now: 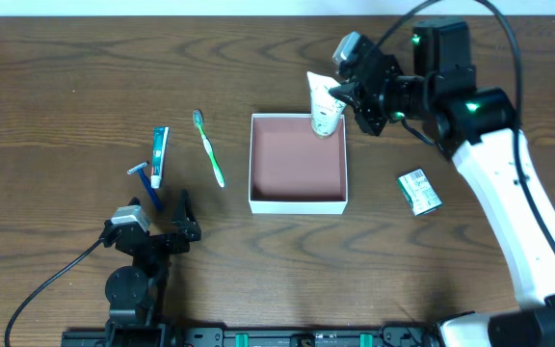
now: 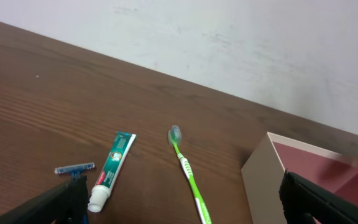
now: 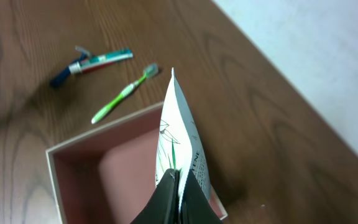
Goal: Pack container
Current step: 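Lift the Pantene tube and carry it over the white box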
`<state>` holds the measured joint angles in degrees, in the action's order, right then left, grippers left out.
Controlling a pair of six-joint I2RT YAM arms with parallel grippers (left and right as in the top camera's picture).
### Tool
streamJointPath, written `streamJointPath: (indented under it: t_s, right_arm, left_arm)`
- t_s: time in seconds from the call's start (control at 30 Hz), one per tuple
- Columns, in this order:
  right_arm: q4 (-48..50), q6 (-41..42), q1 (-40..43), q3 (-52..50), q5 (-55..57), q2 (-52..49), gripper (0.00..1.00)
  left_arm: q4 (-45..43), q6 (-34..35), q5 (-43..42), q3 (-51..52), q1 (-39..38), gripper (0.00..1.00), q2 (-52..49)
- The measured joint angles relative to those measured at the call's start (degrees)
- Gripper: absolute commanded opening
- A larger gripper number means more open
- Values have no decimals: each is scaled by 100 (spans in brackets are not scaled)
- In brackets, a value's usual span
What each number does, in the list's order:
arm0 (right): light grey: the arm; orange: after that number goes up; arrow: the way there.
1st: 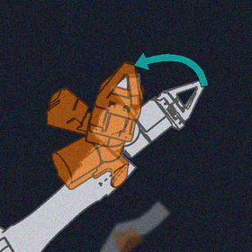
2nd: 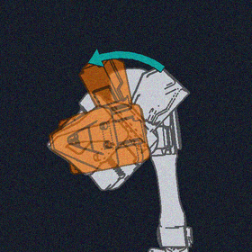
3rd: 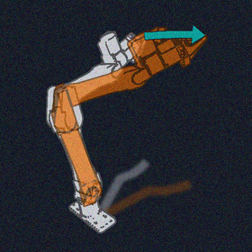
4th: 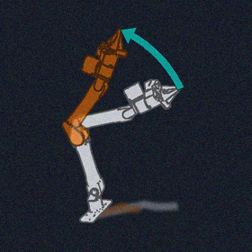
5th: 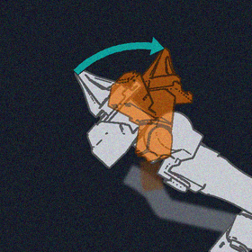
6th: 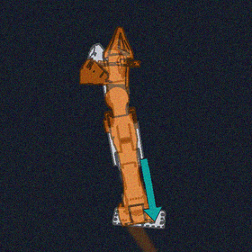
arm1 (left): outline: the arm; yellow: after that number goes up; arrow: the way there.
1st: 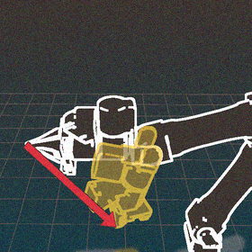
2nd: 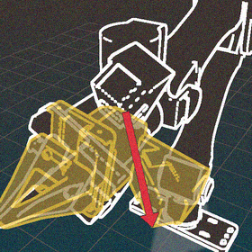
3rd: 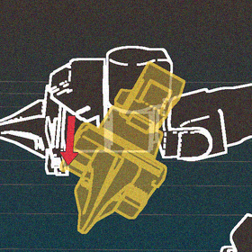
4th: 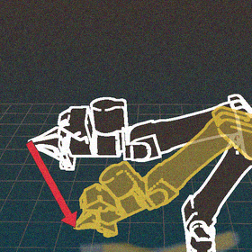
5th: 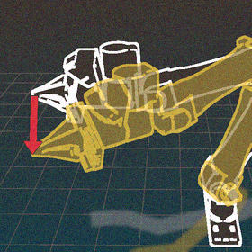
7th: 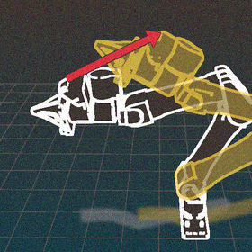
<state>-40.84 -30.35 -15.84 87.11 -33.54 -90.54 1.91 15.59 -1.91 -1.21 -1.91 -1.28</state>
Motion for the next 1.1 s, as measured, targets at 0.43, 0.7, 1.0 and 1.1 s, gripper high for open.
streamJointPath:
  t_s: [0.43,0.7,1.0,1.1]
  right_arm:
    - [-262,-514,2,0,42,-669,1]
    - [-232,-828,2,-2,55,-927,1]
    - [116,-951,2,-2,79,-1222,1]
    - [278,-966,2,-2,74,-1222,1]
  left_arm:
    - [0,0,-2,0,0,98,0]
    - [0,0,0,-2,0,98,0]
    - [0,2,-2,-2,0,98,0]
    - [0,0,-2,-2,0,98,0]
